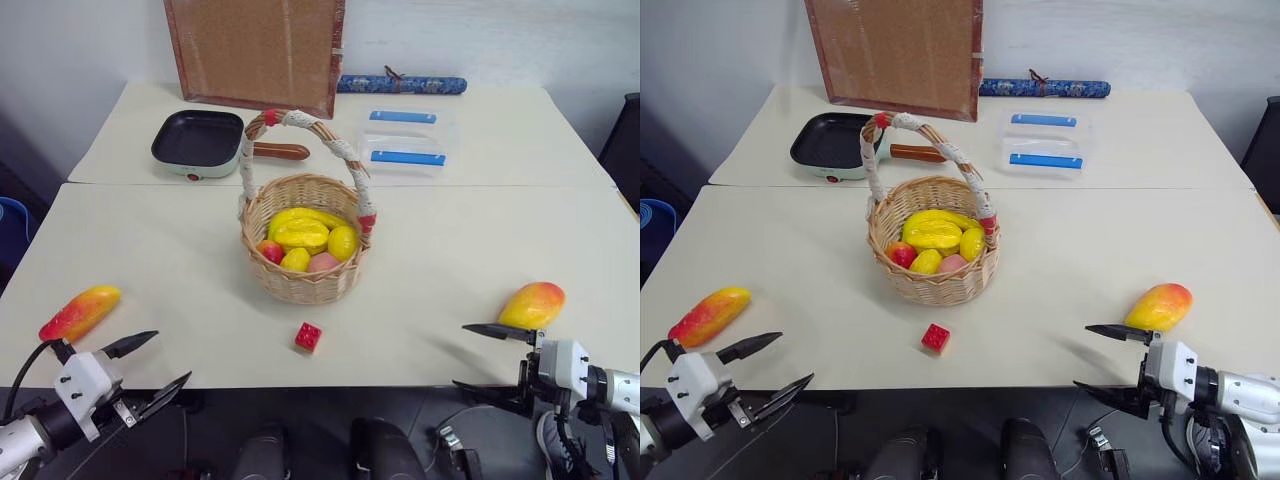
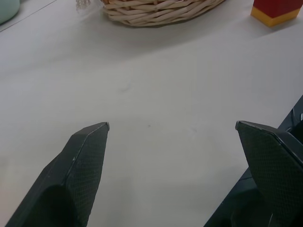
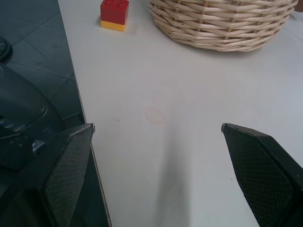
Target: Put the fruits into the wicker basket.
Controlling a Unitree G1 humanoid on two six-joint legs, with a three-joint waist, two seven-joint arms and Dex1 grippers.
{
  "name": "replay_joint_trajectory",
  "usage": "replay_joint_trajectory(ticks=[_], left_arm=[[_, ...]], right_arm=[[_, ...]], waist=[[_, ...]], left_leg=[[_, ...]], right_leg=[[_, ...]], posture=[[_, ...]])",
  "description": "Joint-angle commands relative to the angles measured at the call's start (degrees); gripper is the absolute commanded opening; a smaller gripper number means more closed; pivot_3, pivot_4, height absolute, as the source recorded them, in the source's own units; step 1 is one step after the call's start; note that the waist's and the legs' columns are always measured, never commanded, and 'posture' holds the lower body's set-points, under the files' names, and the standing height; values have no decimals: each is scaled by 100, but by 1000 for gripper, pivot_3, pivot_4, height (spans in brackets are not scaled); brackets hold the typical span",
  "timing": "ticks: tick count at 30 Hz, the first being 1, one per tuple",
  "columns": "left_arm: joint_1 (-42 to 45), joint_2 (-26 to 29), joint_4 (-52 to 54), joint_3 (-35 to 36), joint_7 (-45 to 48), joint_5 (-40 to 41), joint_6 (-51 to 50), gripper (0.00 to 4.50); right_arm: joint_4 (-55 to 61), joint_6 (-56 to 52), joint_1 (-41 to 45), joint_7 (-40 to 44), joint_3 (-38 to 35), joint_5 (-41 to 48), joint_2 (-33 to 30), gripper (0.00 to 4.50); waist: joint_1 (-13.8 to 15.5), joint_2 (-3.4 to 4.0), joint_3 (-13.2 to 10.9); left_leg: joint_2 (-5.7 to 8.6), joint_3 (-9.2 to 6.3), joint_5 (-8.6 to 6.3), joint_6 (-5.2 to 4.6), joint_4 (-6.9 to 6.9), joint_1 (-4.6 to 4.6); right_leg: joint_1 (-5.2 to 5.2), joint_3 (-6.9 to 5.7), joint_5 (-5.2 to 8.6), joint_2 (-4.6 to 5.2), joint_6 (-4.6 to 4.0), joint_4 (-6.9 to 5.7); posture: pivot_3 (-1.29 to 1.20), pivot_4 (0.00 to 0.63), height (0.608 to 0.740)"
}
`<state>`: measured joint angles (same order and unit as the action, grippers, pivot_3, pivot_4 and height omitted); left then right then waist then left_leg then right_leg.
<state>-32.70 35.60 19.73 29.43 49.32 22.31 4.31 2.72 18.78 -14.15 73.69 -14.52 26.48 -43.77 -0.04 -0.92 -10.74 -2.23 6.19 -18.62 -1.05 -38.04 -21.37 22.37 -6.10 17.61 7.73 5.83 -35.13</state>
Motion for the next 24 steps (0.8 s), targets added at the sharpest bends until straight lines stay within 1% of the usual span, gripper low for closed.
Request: replay_joint_trajectory(ticks=[1, 9, 14, 18, 24], left_arm=[[-31, 31, 97, 143, 35, 132, -41, 4500], [226, 162, -87, 108, 235, 394, -381, 4500], [317, 320, -95, 133, 485, 571, -589, 4500], [431, 366, -62, 195, 520, 743, -733, 4500], [347, 312, 31, 270, 568, 724, -727, 4500]], right_arm=[[187, 21, 3, -55, 4, 44, 49, 4463], [244, 78, -1, -109, 72, 8, 77, 4463], [193, 176, 156, -88, 150, -87, 83, 4463], [363, 50, 247, -101, 296, -11, 94, 4463], [590, -108, 170, -209, 484, -24, 166, 4463]], waist=[[0, 0, 0], [3, 0, 0], [0, 0, 0], [-3, 0, 0], [-4, 0, 0]], left_leg=[[0, 2, 0, 0, 0, 2], [-1, 8, -5, -6, 0, 7], [-2, 19, -4, -2, 0, 13], [-2, 23, -1, 3, 0, 15], [-6, 24, -1, 12, -1, 15]], right_leg=[[0, 0, 0, 0, 0, 0], [0, -1, 0, -2, -1, -4], [4, -4, 0, -3, 0, -15], [8, -3, 1, -4, -1, -21], [8, -2, 1, -2, -1, -22]], posture=[[0, 150, 740], [0, 150, 740], [0, 150, 740], [0, 150, 740], [0, 150, 740]])
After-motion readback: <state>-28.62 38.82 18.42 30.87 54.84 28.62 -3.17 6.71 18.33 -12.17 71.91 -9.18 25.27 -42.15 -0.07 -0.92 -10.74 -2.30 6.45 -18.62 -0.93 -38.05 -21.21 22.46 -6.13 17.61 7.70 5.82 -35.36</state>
